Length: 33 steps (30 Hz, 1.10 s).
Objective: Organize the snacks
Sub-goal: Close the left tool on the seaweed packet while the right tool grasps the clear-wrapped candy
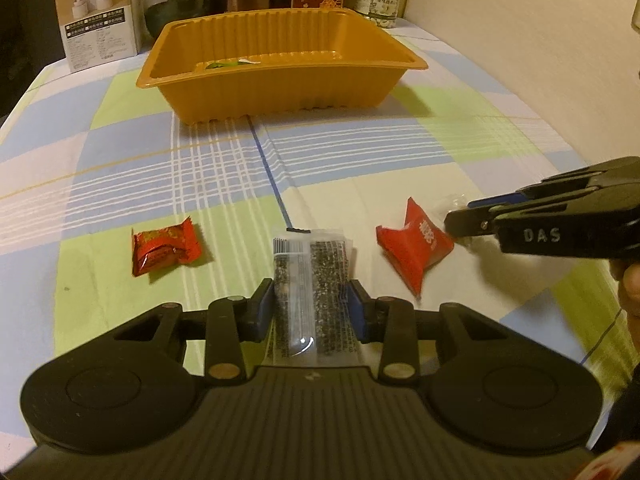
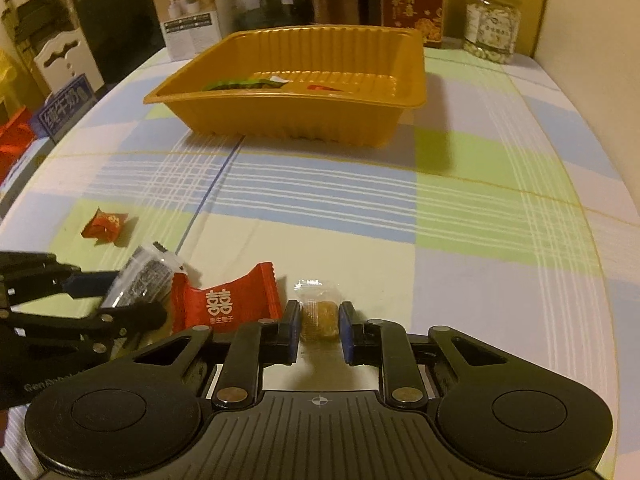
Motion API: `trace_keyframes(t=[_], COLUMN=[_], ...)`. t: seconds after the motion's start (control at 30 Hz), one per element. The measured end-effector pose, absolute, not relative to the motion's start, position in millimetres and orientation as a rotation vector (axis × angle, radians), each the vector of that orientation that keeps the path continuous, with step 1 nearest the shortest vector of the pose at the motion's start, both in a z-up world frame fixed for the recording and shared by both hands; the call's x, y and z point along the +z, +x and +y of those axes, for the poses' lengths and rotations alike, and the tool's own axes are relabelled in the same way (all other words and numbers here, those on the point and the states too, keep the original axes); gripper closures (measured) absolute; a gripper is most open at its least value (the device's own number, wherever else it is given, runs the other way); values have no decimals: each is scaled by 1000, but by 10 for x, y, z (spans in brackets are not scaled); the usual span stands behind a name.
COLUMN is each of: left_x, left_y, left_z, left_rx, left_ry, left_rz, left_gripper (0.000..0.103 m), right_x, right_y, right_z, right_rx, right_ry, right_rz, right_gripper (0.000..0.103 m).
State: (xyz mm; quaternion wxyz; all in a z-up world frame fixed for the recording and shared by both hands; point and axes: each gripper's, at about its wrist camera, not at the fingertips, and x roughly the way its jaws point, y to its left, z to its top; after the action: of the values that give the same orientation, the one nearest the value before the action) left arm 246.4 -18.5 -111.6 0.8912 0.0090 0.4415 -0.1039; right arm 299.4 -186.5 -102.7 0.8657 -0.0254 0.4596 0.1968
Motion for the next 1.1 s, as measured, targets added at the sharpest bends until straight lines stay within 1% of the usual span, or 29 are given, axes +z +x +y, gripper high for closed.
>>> trace_keyframes(t=[0.47,1.1], left_x=[-874,-434], left_y=[2170,1828], left_z=[-47,6], left_rx=[-166,-165], left_ry=[-34,-56], left_rz=[899,834], left_gripper=[69,69], right_x=[-691,-332], right_y=[2645,2214], right_z=[-1876,-1802], right_rx=[356,364], right_ry=[99,103], right_rz=[938,892], right_gripper=[82,82])
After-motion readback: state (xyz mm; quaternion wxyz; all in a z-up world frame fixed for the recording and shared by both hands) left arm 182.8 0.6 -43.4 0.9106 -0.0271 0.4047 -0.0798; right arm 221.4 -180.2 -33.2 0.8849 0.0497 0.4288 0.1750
